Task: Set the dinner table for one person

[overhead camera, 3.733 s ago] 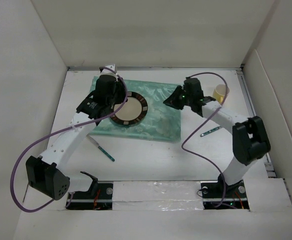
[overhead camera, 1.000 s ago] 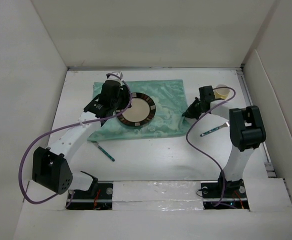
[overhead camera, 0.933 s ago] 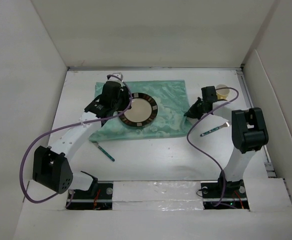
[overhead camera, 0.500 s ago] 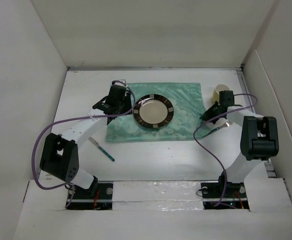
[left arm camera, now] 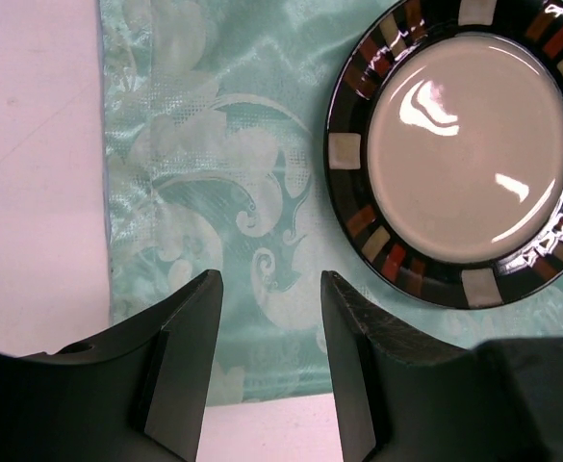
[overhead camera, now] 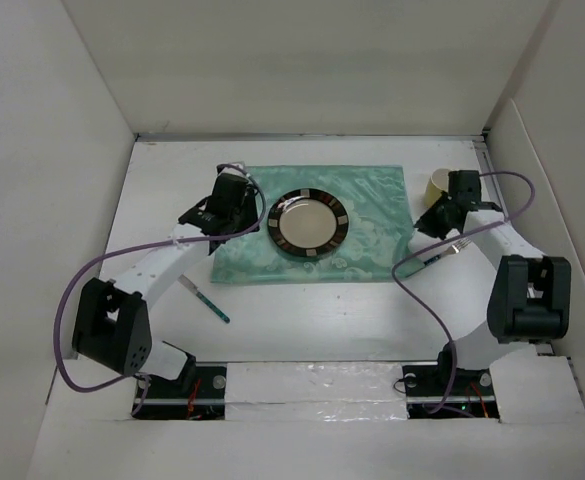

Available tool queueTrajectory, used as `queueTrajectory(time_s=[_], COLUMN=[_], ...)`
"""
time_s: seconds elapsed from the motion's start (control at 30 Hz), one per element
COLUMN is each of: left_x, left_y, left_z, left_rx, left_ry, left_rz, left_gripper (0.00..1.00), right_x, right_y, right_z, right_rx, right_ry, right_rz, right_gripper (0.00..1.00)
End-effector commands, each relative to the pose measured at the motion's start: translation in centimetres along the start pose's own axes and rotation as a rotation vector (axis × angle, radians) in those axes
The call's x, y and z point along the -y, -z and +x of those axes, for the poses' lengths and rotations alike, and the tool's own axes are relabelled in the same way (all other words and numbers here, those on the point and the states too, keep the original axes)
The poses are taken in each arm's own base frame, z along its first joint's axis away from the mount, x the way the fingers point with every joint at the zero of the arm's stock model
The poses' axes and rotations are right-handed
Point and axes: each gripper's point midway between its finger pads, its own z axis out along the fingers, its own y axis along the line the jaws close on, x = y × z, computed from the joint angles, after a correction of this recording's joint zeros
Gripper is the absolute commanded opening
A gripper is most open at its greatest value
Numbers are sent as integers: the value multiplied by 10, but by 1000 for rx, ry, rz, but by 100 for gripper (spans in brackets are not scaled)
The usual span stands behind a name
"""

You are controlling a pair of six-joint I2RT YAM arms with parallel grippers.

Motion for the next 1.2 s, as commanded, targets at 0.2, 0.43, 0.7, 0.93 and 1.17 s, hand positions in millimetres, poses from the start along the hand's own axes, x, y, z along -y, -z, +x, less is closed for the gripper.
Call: queueTrajectory(time_s=[0.2,0.43,0.7,0.93,1.17], left_x=[25,40,37,37,38], left_y=[36,54,54,60,64], left_z=[-9,-18,-2,-2,-8], left_rx=[51,85,65,85,94], left_ry=[7,12,4,7,0], left_rz=[117,216,235,243,241], left_gripper=[43,43,43,43,43], right_x=[59,85,97,112,72], right_y=[29,13,0,0,83], right_z=[-4,-3,8,11,-49], right_rx=[115,91,27,-4,322], right_ry=[-102,-124,-92,-79,-112], right_rz=[173,282,383,533,447], right_gripper=[0,43,46,0,0])
